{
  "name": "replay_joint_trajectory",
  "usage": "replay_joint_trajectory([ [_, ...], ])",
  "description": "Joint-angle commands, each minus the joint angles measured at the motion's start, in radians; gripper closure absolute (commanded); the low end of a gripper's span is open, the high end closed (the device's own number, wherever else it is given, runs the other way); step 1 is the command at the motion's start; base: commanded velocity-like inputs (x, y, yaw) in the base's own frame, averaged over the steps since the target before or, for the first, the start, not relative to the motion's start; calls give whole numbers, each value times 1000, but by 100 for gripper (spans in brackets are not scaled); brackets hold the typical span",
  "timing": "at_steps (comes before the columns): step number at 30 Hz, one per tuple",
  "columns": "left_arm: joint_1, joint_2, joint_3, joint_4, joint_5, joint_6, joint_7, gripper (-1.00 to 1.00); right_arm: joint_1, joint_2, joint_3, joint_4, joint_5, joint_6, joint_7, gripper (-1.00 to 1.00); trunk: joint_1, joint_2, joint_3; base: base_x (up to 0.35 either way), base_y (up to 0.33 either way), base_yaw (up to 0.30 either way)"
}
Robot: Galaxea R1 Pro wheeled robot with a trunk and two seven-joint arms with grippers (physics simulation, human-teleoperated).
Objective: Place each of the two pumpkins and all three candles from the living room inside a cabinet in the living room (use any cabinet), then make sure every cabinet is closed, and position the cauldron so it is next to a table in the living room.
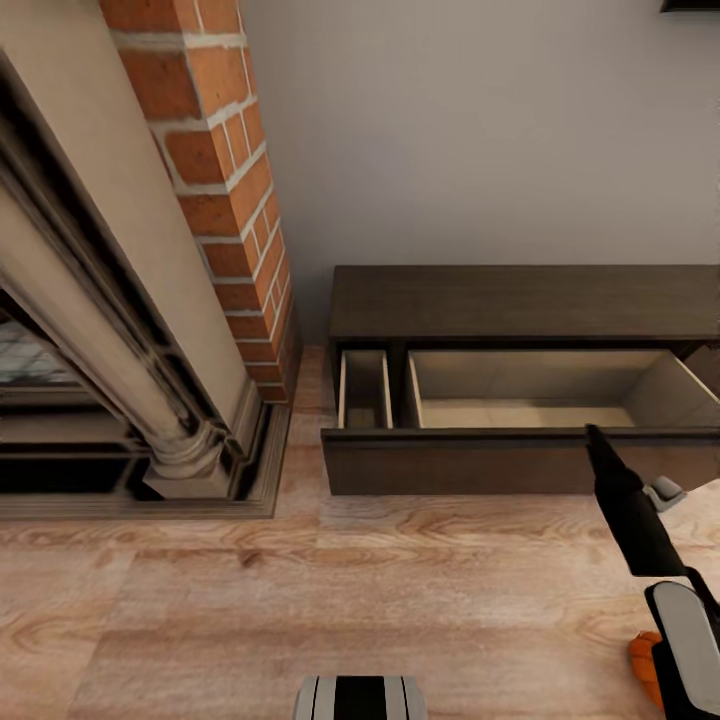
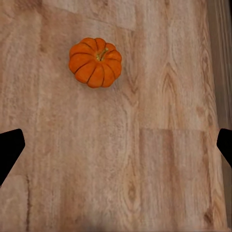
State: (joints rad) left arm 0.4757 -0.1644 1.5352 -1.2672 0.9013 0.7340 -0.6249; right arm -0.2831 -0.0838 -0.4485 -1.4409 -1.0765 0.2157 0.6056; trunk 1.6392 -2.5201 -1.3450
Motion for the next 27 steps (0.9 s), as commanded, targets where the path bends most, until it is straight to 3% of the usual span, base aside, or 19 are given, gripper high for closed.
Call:
replay_joint_trajectory([
  [1, 0, 0, 0, -1, 1, 6, 1, -100, 8, -1, 2, -25, -10, 35, -22, -100, 0, 0, 3, 0, 0, 0],
  [3, 0, 0, -6, -2, -8, 6, 1, -100, 21, -4, 11, -69, -9, 96, -72, -100, -1, 1, 11, 0, 0, 0],
  [5, 0, 0, -21, -3, -17, 6, 2, -100, 28, -11, 32, -119, -2, 215, -151, -100, -2, 1, 19, 0, 0, 0],
  [6, 0, 0, -31, -3, -21, 5, 2, -100, 26, -14, 57, -138, 18, 291, -202, -100, -3, 1, 23, 0, 0, 0],
  [10, 0, 0, -50, -6, -25, 4, 2, -100, 17, -19, 147, -159, 100, 390, -272, -100, -5, 2, 39, 0, 0, -25],
  [13, 0, 0, -69, -20, -31, 4, 3, -100, 6, -20, 220, -166, 175, 425, -297, -100, -6, 3, 52, 0, 0, -115],
  [14, 0, 0, -98, -36, -47, -6, 3, -100, -2, -21, 282, -170, 230, 444, -310, -100, -6, 3, 56, 0, 0, -158],
  [16, -1, 0, -114, -43, -66, -21, 2, -100, -5, -22, 320, -172, 252, 450, -316, -100, -7, 4, 66, 0, 0, -165],
  [17, -1, 0, -129, -49, -90, -45, 0, -100, -14, -22, 380, -173, 272, 456, -320, -100, -8, 4, 71, 0, 0, -174],
  [21, 0, 0, -139, -53, -106, -62, -2, -100, -24, -23, 430, -174, 306, 455, -323, -100, -9, 5, 92, 0, 0, -177],
  [22, 0, 0, -146, -54, -116, -74, 0, -100, -30, -13, 499, -174, 433, 447, -325, -100, -10, 5, 97, 0, 0, -174],
  [27, 0, -1, -147, -54, -117, -77, 2, -100, -30, -7, 571, -174, 476, 443, -357, -100, -12, 6, 123, 0, 0, -185],
])
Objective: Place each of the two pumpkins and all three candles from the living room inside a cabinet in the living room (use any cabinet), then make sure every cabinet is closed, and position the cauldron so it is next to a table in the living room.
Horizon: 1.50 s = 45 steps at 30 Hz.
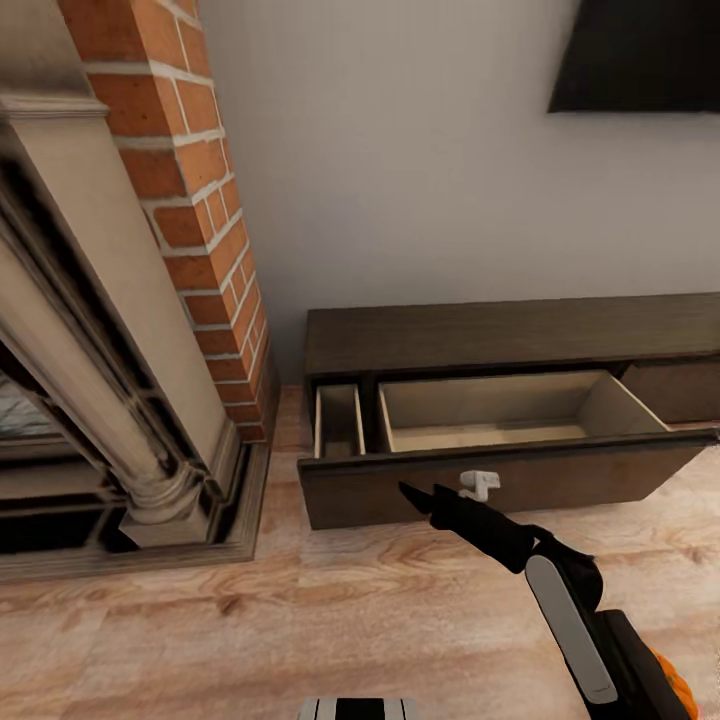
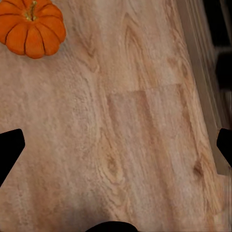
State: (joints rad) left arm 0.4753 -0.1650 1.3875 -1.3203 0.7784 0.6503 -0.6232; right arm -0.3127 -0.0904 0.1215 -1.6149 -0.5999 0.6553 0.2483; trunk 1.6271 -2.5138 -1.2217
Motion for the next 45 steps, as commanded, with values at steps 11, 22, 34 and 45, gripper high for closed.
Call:
replay_joint_trajectory([
  [11, -1, 4, -58, -130, 4, 9, 13, -100, -1, -9, 53, 0, 19, -28, -47, -100, -5, 2, 56, 0, 0, -183],
  [22, -95, 29, -168, -260, 6, 52, 328, -100, -2, -14, 131, 0, 21, -61, -42, -100, -10, 5, 113, 0, 0, -37],
  [34, -130, 20, -519, -263, 2, -145, 774, -100, -1, 15, 357, 0, 264, -58, -75, -100, -15, 8, 163, 0, 0, 151],
  [45, -126, 20, -653, -262, -68, -171, 845, -100, 0, 53, 455, 0, 288, -33, -321, -100, -16, 8, 167, -13, 5, 261],
])
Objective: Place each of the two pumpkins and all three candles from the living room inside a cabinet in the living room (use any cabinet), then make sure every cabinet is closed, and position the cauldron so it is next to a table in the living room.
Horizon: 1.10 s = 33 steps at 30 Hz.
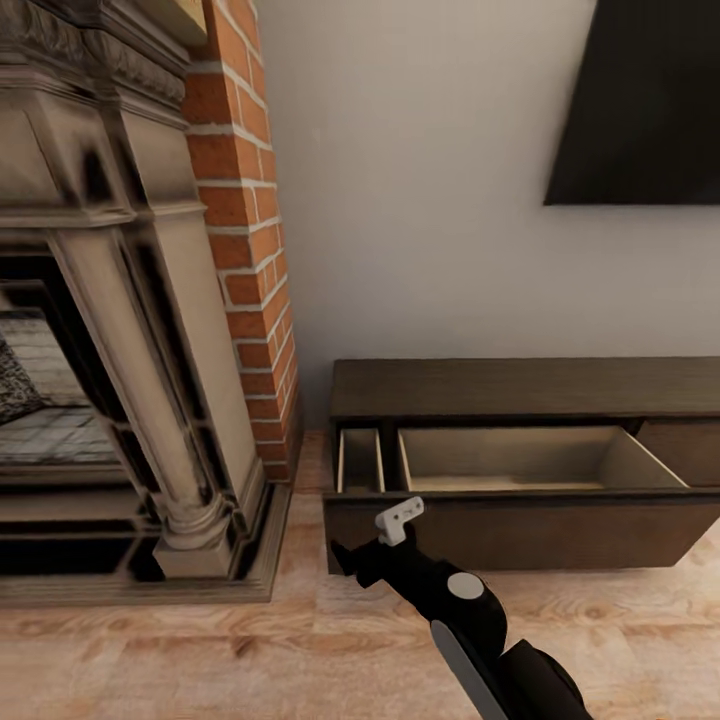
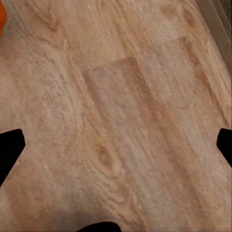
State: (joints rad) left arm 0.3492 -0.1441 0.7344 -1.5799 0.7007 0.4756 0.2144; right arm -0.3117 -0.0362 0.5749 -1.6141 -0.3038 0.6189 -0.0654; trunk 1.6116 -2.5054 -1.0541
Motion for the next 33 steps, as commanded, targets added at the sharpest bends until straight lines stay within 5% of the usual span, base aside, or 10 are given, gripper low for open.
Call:
replay_joint_trajectory([
  [1, 0, -1, -2, -2, 0, 4, 7, -100, -1, 1, 3, -1, -8, 10, -15, -100, 0, 0, -1, -137, 73, 229],
  [19, 1, 1, -22, -16, -36, 4, -10, -100, -2, 41, 23, -1, -10, 185, -54, -100, 0, 0, 1, -218, 162, 176],
  [21, -16, 28, -24, -26, -36, 16, -19, -100, -4, 44, 25, -1, -9, 190, -54, -100, 0, 0, 1, -29, 24, 286],
  [27, -106, 55, -32, -29, -37, 66, -17, -100, -6, 92, 25, -1, -9, 203, -58, -100, 0, 0, 1, -6, 5, 288],
  [28, -156, 84, -47, -29, -38, 113, -10, -100, -6, 101, 24, -1, -9, 205, -58, -100, 0, 0, 1, -1, 1, 288],
  [33, -235, 139, -118, -29, -41, 154, 13, -100, -7, 106, 24, -1, -8, 206, -59, -100, 0, 0, 1, 0, 0, 288],
])
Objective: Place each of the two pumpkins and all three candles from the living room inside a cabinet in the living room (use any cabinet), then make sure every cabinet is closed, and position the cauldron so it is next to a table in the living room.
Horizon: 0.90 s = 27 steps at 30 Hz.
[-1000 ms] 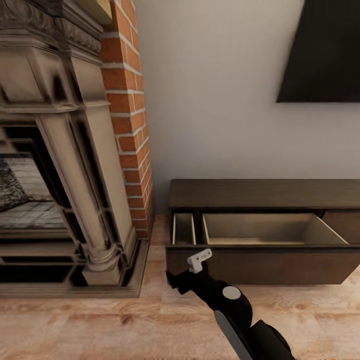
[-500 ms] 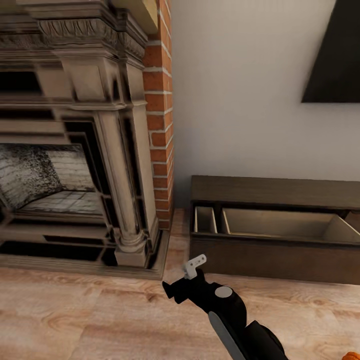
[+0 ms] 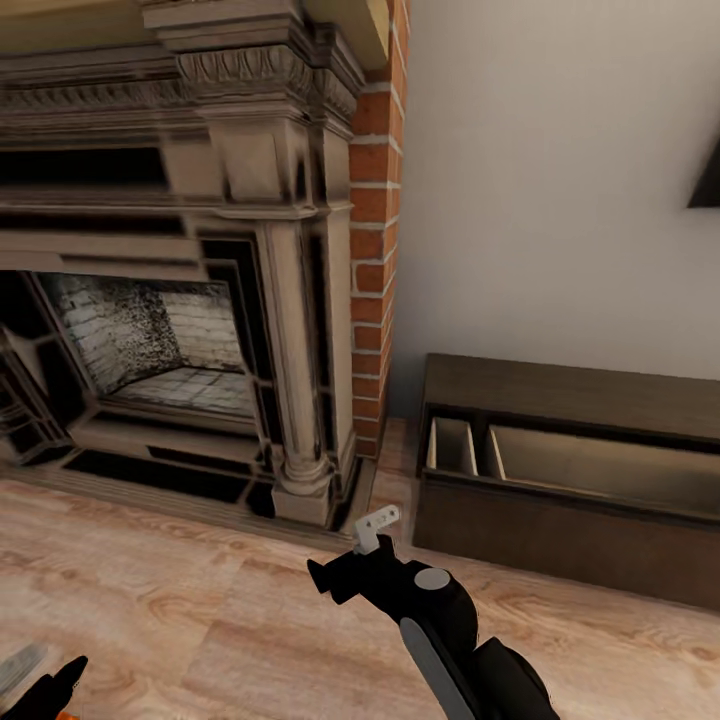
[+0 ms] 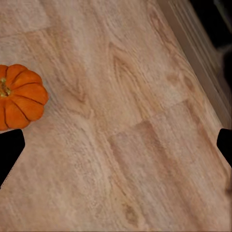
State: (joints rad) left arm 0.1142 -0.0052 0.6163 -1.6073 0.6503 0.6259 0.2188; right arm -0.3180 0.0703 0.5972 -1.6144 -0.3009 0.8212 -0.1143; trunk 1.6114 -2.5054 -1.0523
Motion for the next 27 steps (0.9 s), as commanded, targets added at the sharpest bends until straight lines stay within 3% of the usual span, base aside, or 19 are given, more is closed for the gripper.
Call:
replay_joint_trajectory([
  [1, -13, 9, -15, -2, 9, 7, 18, -100, -1, 0, 1, -1, -11, 4, -11, -100, 0, 0, -1, 0, 0, 288],
  [5, -54, 41, -90, -2, 8, 22, 67, -100, -2, 2, 1, -1, -11, 3, -11, -100, 0, 0, -1, 0, 0, 288],
  [6, -75, 51, -131, -2, 8, 26, 91, -100, -3, 2, 0, -1, -11, 3, -11, -100, 0, 0, -1, 0, 0, 288],
  [10, -129, 62, -206, -2, 7, 38, 141, -100, -11, 2, -1, -1, -11, 3, -11, -100, 0, 0, -1, 0, 0, 288],
  [11, -157, 66, -256, -2, 7, 46, 199, -100, -16, 2, -3, -1, -11, 3, -11, -100, 0, 0, -1, 0, 0, 288],
  [13, -168, 67, -297, -2, 7, 48, 245, -100, -18, 2, -4, -1, -11, 3, -11, -100, 0, 0, -1, 0, 0, 288],
  [14, -174, 68, -340, -2, 6, 50, 294, -100, -19, 2, -4, -1, -11, 4, -11, -100, 0, 0, -1, 0, 0, 288],
  [17, -177, 70, -400, -1, 6, 49, 362, -100, -21, 2, -5, 0, -11, 4, -12, -100, 0, 0, -1, 0, 0, 288],
  [21, -174, 70, -445, 1, 7, 46, 411, -100, -22, 2, -5, 0, -11, 4, -13, -100, 0, 0, -1, 0, 0, 288],
  [27, -161, 70, -463, 5, 6, 41, 437, -100, -22, 4, -5, 0, -11, 5, -38, -100, 0, 0, -1, 0, 0, 288],
])
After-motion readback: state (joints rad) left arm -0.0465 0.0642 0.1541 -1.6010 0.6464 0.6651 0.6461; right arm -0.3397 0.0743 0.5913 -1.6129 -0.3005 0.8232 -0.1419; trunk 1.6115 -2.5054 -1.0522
